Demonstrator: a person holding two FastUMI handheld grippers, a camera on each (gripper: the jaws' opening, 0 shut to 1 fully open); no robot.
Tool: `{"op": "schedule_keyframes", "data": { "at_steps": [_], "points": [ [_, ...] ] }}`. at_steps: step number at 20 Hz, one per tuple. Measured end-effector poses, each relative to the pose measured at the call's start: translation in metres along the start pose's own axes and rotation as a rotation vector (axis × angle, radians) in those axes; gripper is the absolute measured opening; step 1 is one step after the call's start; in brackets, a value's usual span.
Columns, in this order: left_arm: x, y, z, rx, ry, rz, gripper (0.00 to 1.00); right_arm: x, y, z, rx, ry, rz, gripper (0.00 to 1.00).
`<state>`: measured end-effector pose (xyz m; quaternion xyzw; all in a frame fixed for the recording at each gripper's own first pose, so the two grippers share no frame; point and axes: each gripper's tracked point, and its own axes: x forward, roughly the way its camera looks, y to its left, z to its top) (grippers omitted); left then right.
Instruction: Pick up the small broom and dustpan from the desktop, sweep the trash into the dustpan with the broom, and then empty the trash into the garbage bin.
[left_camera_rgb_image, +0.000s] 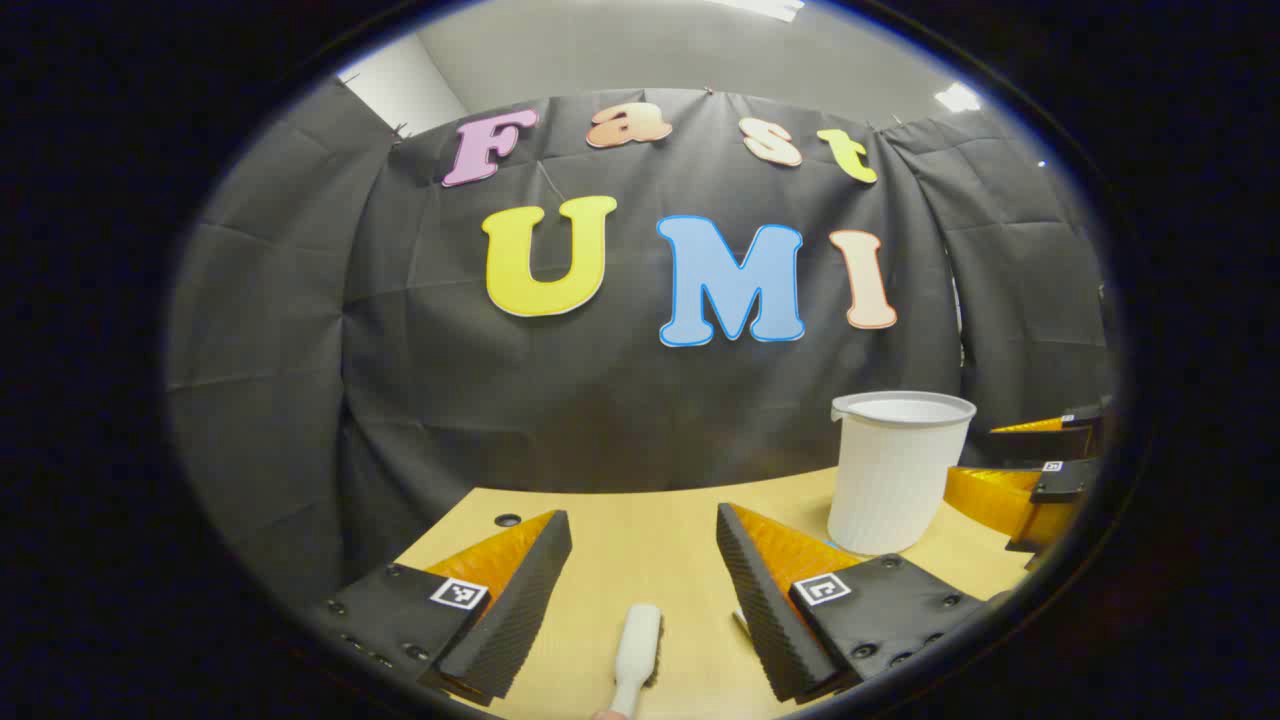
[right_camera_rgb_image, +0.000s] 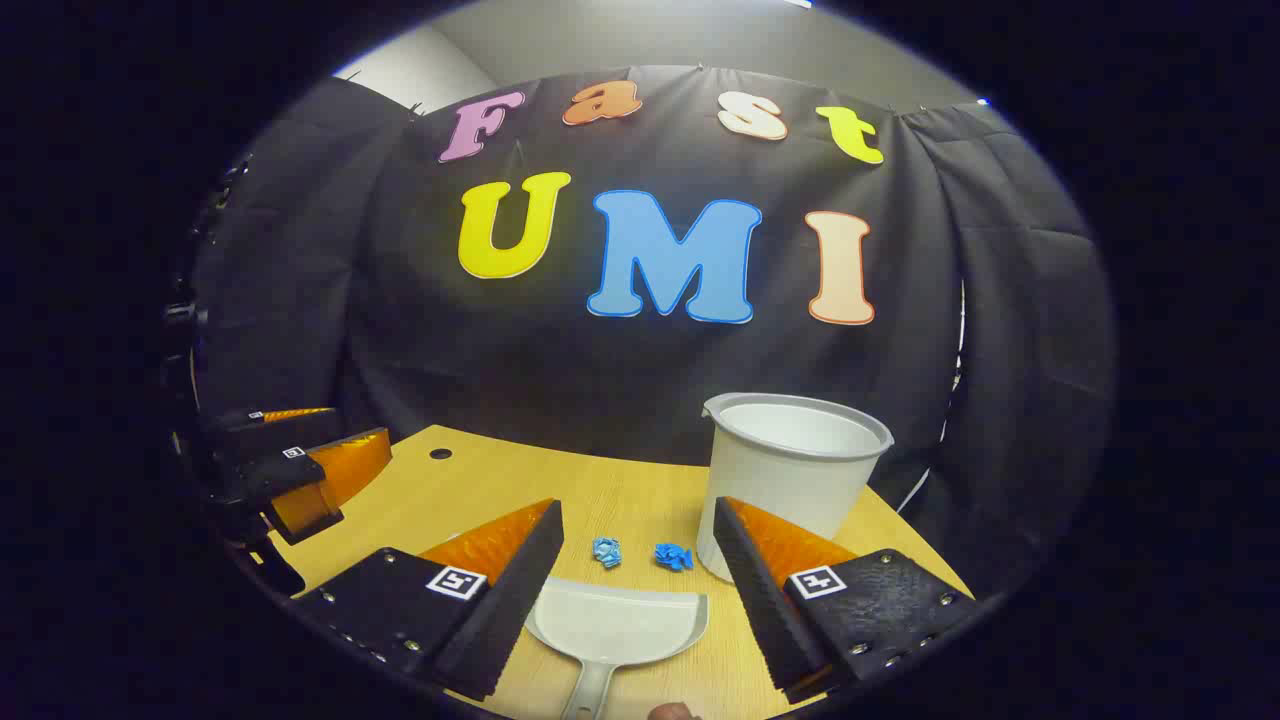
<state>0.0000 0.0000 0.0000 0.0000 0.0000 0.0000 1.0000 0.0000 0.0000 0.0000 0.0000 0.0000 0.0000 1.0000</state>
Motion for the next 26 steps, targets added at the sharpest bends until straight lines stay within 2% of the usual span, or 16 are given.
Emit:
{"op": "schedule_keyframes", "data": {
  "at_steps": [11,19,26],
  "points": [
    [0.009,-0.018,-0.016,0.003,0.051,-0.069,0.96,0.001,0.001,-0.021,0.034,0.083,-0.018,0.95],
    [0.009,-0.016,-0.021,-0.013,0.071,-0.082,0.95,0.006,-0.002,-0.027,0.061,0.109,-0.029,0.95],
    [0.01,-0.003,-0.079,-0.051,0.236,-0.077,0.95,0.006,0.003,-0.062,0.081,0.259,-0.026,0.95]
  ]
}}
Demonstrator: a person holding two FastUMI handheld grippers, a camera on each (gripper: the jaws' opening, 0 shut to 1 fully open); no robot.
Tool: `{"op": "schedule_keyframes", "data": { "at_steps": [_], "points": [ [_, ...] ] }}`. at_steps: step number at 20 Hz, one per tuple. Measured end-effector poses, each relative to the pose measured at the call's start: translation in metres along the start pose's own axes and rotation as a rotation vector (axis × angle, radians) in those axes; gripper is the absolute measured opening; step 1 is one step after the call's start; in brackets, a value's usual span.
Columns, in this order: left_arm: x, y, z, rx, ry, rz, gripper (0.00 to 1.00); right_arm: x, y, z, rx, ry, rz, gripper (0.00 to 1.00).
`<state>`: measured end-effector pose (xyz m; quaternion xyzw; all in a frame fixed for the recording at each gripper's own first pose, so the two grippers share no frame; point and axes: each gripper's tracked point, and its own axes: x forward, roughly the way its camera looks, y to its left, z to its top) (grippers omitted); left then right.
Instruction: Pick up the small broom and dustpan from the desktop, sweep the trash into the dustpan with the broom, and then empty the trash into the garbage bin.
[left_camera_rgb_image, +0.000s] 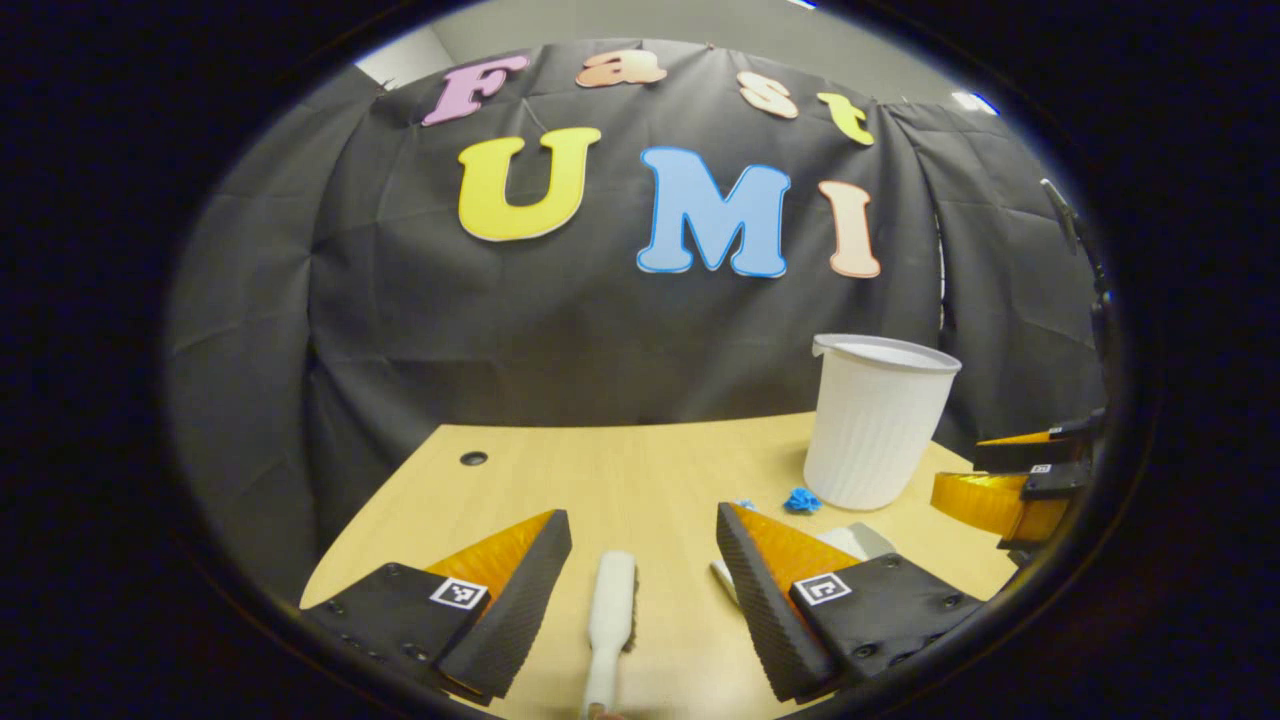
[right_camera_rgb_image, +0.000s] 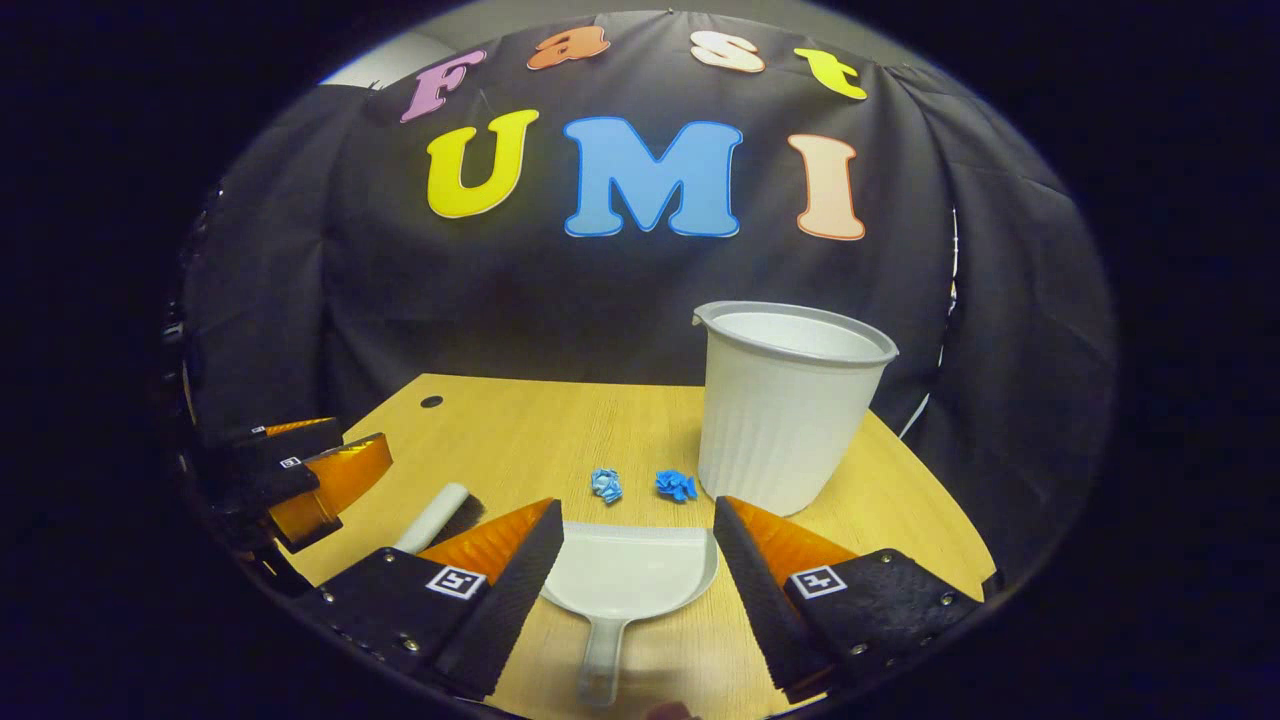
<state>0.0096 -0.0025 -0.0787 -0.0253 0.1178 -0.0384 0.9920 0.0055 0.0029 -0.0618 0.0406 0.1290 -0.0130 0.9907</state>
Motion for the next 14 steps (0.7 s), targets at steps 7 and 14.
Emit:
{"op": "schedule_keyframes", "data": {
  "at_steps": [7,14],
  "points": [
    [0.015,0.015,-0.061,0.007,0.212,-0.01,0.95,0.011,0.001,-0.051,0.028,0.192,-0.011,0.95],
    [0.021,0.026,-0.125,0.003,0.443,-0.003,0.96,0.014,0.01,-0.097,0.09,0.376,0.007,0.95]
  ]
}}
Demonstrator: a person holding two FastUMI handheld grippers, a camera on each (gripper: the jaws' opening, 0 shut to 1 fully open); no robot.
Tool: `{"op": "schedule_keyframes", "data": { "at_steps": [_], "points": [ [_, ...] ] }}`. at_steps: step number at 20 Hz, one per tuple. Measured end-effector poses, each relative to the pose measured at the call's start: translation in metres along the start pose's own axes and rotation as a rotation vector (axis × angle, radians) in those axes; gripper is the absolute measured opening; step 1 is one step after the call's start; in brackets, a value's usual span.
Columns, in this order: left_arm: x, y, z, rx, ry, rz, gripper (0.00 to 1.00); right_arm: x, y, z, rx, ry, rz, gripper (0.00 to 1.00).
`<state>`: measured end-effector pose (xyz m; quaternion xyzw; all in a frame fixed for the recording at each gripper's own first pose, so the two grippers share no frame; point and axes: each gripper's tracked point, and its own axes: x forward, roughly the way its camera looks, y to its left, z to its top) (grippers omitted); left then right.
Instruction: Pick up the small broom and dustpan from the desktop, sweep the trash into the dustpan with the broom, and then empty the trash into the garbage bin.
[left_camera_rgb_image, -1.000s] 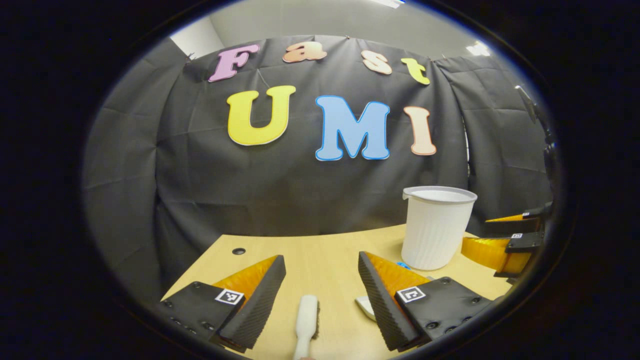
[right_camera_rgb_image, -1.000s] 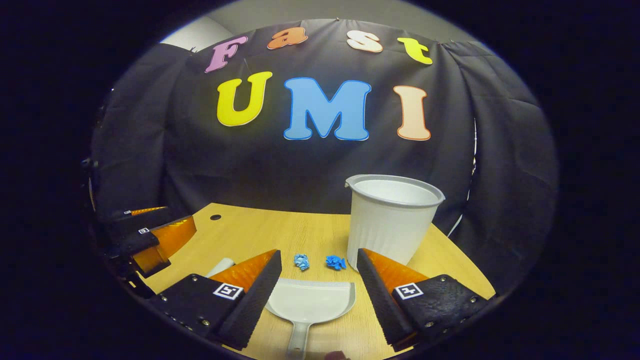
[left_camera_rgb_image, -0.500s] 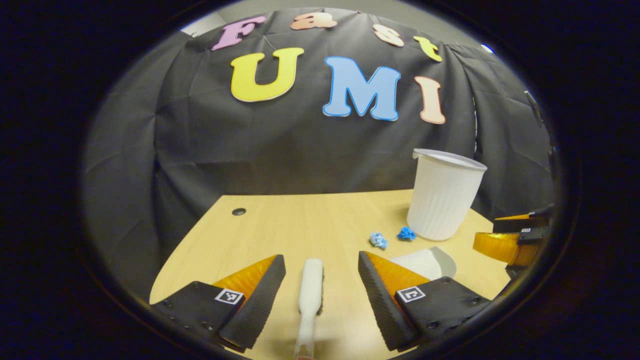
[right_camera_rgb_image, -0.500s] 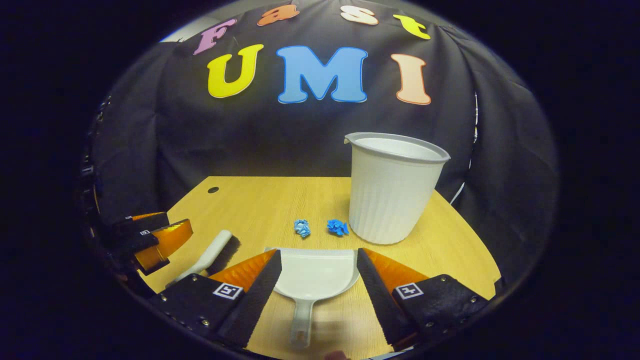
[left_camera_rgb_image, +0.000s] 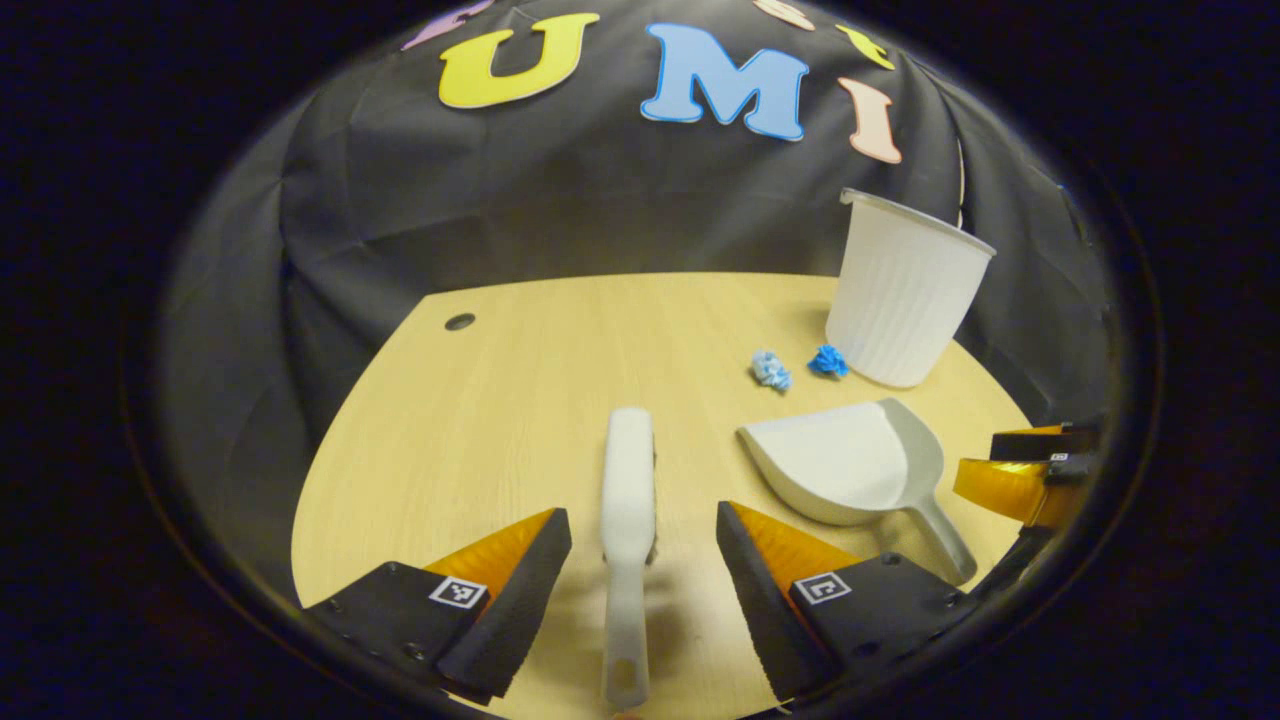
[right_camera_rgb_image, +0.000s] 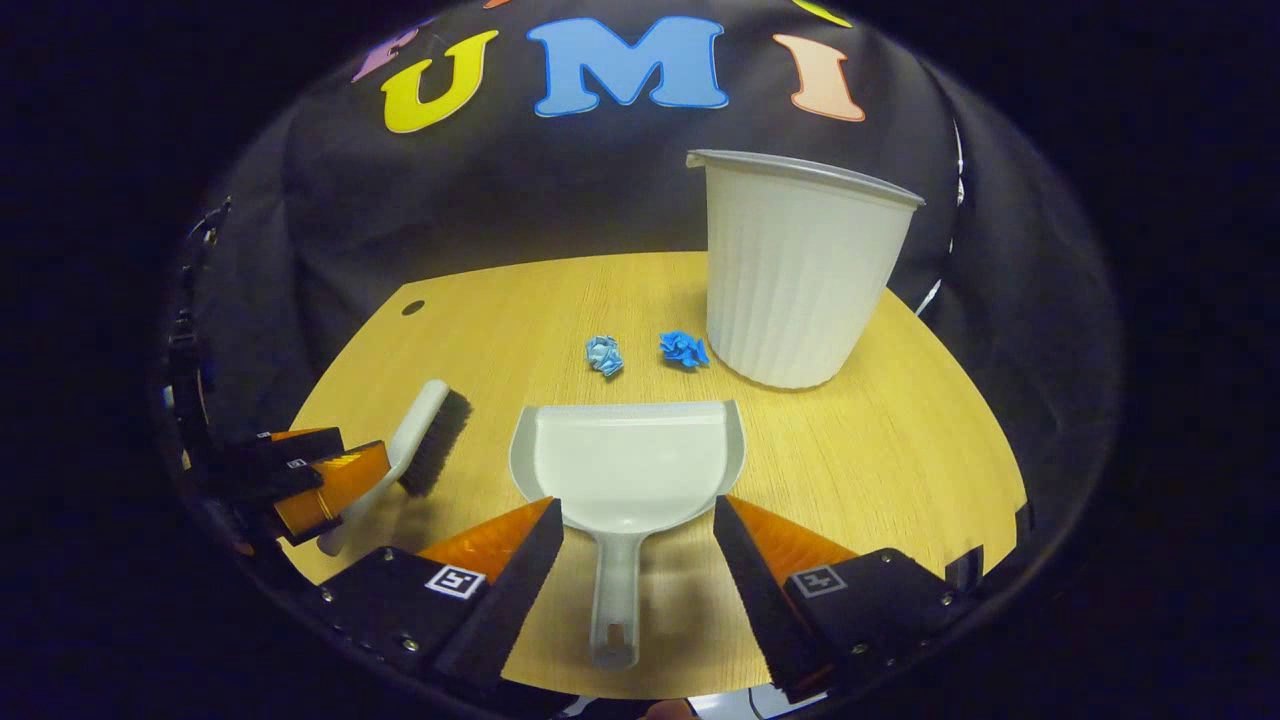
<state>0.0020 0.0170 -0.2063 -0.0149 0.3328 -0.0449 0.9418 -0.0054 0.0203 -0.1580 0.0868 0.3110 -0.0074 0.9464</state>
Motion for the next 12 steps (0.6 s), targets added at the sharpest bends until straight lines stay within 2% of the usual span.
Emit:
{"op": "schedule_keyframes", "data": {
  "at_steps": [12],
  "points": [
    [0.045,0.001,-0.044,0.008,0.238,-0.038,0.96,0.038,0.004,-0.052,0.007,0.241,0.008,0.95]
  ]
}}
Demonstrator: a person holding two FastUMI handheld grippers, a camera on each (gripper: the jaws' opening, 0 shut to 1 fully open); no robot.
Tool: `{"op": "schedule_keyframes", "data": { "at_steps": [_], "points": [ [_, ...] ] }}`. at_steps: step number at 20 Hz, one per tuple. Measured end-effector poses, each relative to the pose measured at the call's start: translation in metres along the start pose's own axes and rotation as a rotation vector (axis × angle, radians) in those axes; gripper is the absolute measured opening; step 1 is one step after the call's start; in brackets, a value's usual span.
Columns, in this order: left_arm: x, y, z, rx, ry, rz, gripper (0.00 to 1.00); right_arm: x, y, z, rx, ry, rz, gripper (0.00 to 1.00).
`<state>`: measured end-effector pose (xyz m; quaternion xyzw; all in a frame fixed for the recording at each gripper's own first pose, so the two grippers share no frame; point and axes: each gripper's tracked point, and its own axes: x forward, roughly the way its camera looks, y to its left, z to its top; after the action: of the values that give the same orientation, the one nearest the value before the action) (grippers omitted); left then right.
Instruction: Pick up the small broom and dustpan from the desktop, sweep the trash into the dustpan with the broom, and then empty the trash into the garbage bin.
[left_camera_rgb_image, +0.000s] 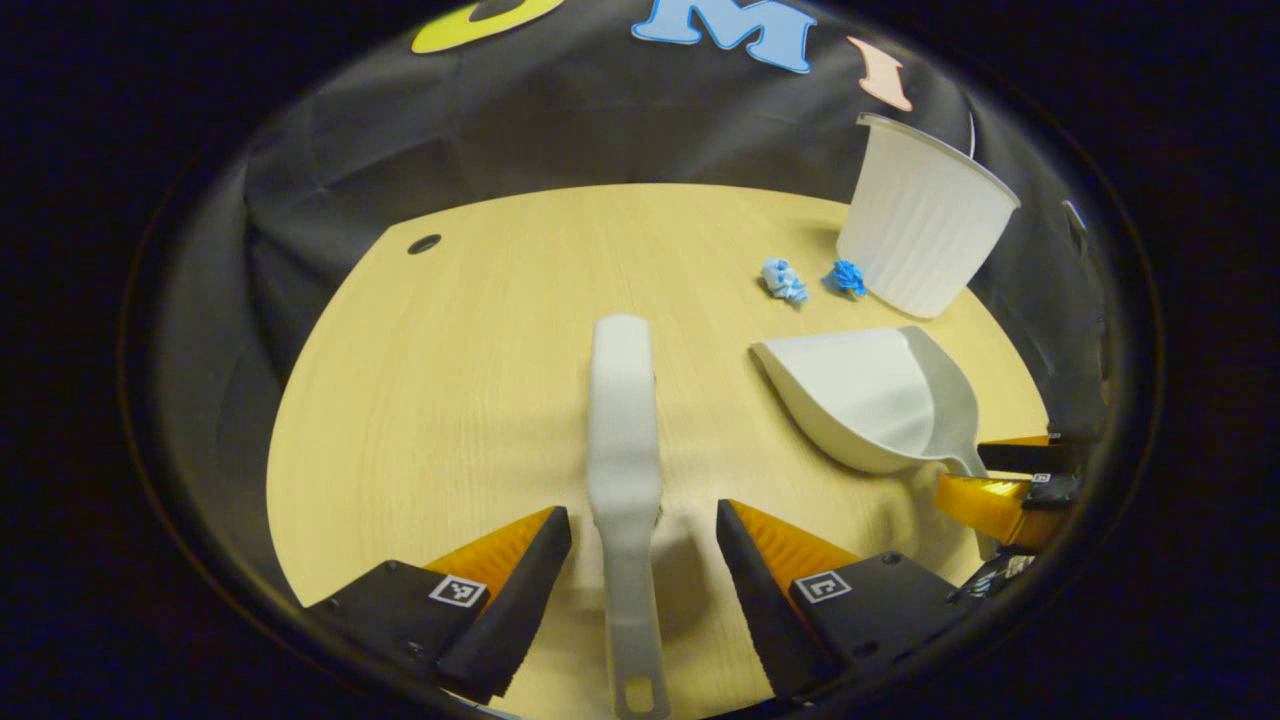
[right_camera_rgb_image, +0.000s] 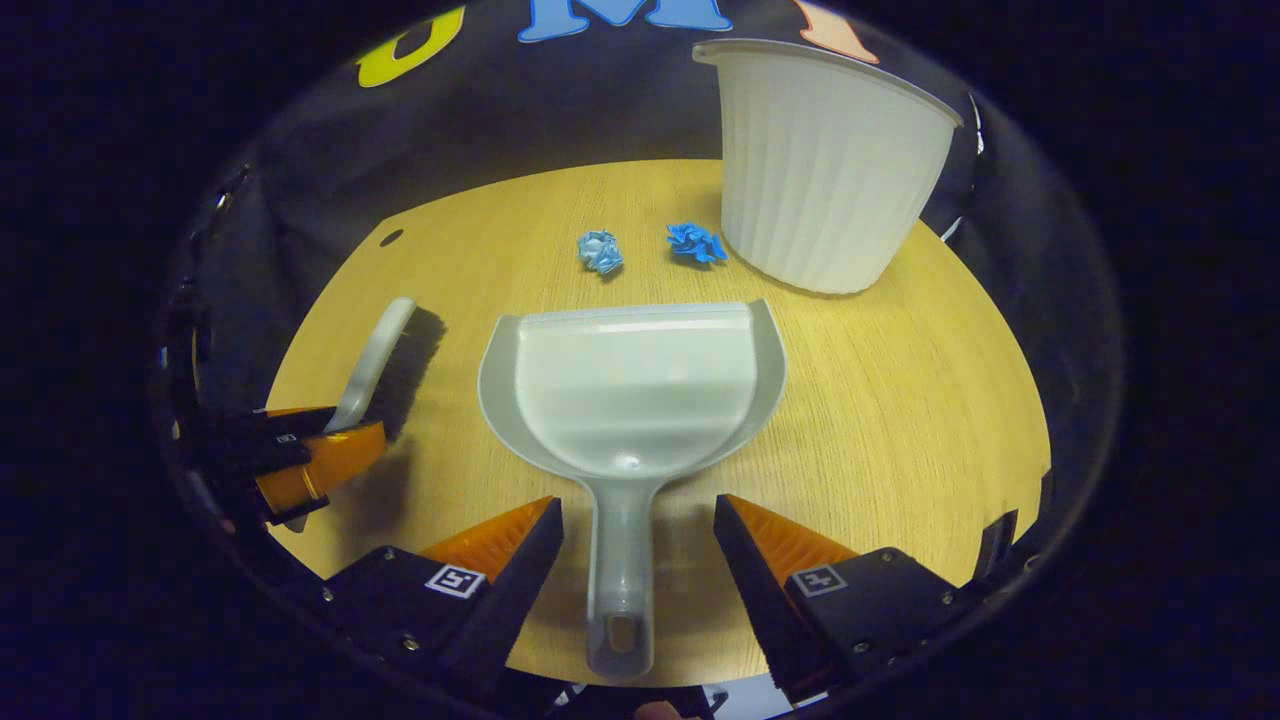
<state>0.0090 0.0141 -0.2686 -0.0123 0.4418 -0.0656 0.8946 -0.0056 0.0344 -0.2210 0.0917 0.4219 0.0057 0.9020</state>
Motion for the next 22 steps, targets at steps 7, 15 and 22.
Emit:
{"op": "schedule_keyframes", "data": {
  "at_steps": [7,15,22],
  "points": [
    [0.021,0.004,-0.003,0.03,0.061,0.004,0.83,0.025,0.004,-0.006,-0.005,0.079,0.007,0.95],
    [0.026,0.013,-0.006,-0.004,0.079,0.034,0.5,0.035,0.003,-0.003,-0.018,0.069,-0.005,0.51],
    [0.03,0.014,0.001,0.039,0.075,0.037,0.36,0.034,-0.001,-0.002,-0.05,0.057,0.011,0.35]
  ]
}}
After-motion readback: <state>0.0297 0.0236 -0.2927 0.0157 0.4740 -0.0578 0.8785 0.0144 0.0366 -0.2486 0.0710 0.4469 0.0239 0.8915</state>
